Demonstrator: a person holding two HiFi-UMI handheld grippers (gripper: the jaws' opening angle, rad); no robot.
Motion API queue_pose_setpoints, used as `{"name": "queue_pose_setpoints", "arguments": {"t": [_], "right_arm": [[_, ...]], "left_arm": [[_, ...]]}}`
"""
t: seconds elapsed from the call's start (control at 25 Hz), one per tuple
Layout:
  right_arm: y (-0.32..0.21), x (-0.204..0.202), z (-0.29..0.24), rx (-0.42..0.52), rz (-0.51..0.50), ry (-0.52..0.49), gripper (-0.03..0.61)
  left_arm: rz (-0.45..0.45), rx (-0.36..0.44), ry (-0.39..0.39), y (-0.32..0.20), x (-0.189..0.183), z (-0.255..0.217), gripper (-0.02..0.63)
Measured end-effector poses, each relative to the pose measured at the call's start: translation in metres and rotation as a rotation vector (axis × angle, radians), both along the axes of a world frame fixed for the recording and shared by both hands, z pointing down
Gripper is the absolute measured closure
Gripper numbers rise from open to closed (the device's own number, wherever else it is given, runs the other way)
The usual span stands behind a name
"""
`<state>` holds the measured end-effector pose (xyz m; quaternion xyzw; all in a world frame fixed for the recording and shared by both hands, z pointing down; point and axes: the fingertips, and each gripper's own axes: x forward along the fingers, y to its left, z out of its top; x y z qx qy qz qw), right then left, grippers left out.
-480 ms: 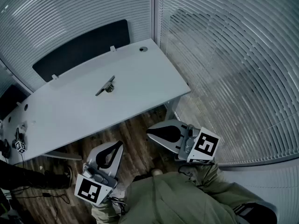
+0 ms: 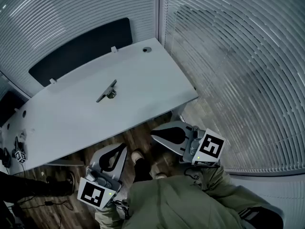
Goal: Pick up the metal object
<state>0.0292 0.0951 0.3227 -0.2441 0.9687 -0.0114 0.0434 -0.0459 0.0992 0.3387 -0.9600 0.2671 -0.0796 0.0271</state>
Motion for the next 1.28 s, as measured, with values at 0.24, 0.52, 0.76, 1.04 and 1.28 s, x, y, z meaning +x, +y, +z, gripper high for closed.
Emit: {"name": "queue_pose_setpoints", "arguments": {"t": [0.24, 0.52, 0.76, 1.04, 1.28], "right_arm": [[-0.057, -0.012, -0.008, -0.021, 0.022, 0.007, 0.577], [-0.131, -0.038, 0.001, -0.063, 0.017, 0.026, 0.577], [-0.187, -0.062, 0.007, -0.096, 0.005, 0.034, 0.577], [-0.218, -0.075, 0.025, -0.156, -0.010, 0.063, 0.577], [-0.238, -0.066, 0.058, -0.251, -0.023, 0.077, 0.577]], "left_arm": [[0.018, -0.035, 0.015, -0.056, -0.010, -0.001, 0.607], [0.014, -0.063, 0.010, -0.134, -0.034, 0.005, 0.607], [0.017, -0.120, 0.005, -0.187, -0.054, 0.019, 0.606], [0.018, -0.179, 0.009, -0.225, -0.063, 0.037, 0.606], [-0.013, -0.286, 0.000, -0.255, -0.056, 0.074, 0.591]]}}
